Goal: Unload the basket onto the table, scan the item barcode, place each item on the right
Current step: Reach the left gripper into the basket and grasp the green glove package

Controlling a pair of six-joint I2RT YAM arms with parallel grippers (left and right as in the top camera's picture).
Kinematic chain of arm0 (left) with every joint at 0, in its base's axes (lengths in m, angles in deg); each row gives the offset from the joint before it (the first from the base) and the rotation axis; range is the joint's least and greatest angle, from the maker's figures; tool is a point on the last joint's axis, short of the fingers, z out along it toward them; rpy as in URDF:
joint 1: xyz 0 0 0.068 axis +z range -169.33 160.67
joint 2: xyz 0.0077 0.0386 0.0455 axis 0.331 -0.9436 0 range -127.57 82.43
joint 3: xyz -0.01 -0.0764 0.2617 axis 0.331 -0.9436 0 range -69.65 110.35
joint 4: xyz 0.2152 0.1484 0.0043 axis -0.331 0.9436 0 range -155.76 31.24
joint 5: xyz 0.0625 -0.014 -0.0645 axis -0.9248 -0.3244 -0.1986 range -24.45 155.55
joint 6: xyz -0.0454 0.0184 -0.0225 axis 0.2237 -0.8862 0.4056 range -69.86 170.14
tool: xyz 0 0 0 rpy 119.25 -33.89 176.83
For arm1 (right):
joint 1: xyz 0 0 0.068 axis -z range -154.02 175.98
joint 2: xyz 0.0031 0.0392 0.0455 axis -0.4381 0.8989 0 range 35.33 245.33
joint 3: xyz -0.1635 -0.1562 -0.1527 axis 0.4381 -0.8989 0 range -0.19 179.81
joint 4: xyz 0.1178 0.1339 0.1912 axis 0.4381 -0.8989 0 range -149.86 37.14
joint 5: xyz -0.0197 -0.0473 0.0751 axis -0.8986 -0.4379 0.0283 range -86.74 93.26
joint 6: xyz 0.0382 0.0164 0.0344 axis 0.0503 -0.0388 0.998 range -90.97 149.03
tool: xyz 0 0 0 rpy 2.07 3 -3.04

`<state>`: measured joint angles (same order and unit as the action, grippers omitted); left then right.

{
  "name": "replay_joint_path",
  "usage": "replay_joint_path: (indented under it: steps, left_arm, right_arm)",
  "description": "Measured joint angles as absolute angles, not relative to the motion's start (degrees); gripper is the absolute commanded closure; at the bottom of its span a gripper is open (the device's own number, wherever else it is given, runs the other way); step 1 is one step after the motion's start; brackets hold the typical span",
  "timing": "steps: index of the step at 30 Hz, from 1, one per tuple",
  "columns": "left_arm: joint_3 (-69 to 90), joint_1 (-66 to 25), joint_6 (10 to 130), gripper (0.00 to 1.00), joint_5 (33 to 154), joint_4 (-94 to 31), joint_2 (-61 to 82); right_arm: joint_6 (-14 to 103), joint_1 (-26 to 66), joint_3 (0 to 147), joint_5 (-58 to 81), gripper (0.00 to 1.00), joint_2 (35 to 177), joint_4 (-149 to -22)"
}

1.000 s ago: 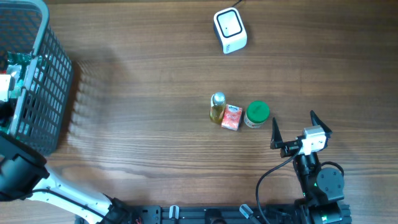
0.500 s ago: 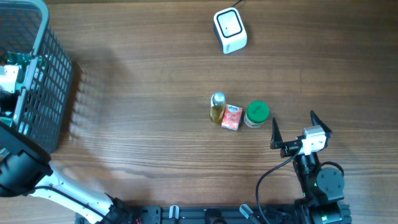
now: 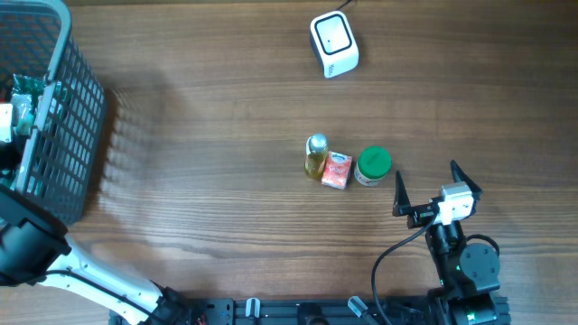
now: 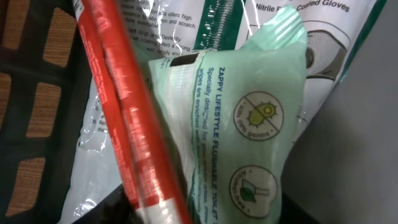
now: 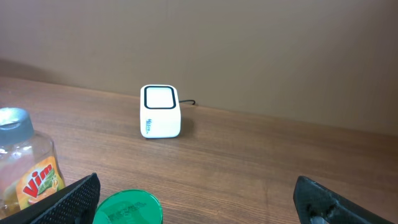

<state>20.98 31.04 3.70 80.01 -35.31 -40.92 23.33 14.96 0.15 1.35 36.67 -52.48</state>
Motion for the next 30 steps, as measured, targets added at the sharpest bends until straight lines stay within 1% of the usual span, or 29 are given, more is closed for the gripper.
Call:
replay_joint_path:
  steps: [4, 5, 9, 10, 12, 15, 18, 23, 30]
  left_arm:
    - [21.3, 31.0, 4.9, 0.92, 80.0, -35.2, -40.7]
    - [21.3, 31.0, 5.5, 0.93, 80.0, -35.1, -40.5]
    - [20.6, 30.1, 8.3, 0.91, 79.1, -34.8, -38.0]
    - [20.1, 29.6, 8.9, 0.86, 78.8, -34.5, -36.6]
    - [19.9, 28.9, 10.5, 0.79, 78.7, -34.3, -33.3]
    - [19.9, 28.6, 13.2, 0.79, 78.7, -34.3, -29.2]
    - [19.9, 28.7, 14.8, 0.77, 78.9, -33.6, -28.2]
    - [19.9, 28.7, 15.8, 0.84, 79.4, -33.2, -29.8]
    - [19.9, 28.4, 16.5, 0.88, 79.1, -34.5, -30.6]
  right_arm:
    - [23.3, 15.0, 0.1, 1.4, 0.00, 36.7, -52.5]
    - [23.3, 15.0, 0.1, 1.4, 0.00, 36.7, -52.5]
    - [23.3, 15.0, 0.1, 1.4, 0.00, 36.7, -52.5]
    - [23.3, 15.0, 0.1, 1.4, 0.00, 36.7, -52.5]
    - [23.3, 15.0, 0.1, 1.4, 0.00, 36.7, -52.5]
    - [23.3, 15.0, 0.1, 1.4, 0.00, 36.7, -52.5]
    - [23.3, 15.0, 0.1, 1.3, 0.00, 36.7, -52.5]
    - [23.3, 15.0, 0.1, 1.4, 0.00, 36.7, -52.5]
    - [23.3, 15.0, 0.1, 1.4, 0.00, 36.7, -52.5]
